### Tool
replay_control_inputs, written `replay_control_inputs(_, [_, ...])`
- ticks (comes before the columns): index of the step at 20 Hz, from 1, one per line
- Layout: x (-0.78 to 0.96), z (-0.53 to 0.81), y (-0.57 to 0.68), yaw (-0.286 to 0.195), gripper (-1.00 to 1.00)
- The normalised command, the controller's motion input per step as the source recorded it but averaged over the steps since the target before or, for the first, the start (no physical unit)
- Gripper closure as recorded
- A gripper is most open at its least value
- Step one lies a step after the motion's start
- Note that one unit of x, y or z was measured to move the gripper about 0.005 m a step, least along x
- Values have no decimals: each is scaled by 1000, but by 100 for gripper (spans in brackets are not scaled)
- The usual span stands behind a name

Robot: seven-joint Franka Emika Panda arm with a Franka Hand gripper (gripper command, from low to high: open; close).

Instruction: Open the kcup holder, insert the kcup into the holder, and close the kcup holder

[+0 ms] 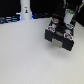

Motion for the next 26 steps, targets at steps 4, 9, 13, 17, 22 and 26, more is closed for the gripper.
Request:
replay_control_inputs(4, [-146, -214, 7, 49, 100])
replay_control_inputs(9, [-71, -121, -42, 6, 100])
replay_control_inputs(13, [-94, 0, -230, 0, 100])
replay_control_inputs(17, [-236, -1, -415, 0, 100])
replay_control_inputs(22, [-256, -26, -419, 0, 100])
replay_control_inputs(26, [-263, -39, -376, 0, 100])
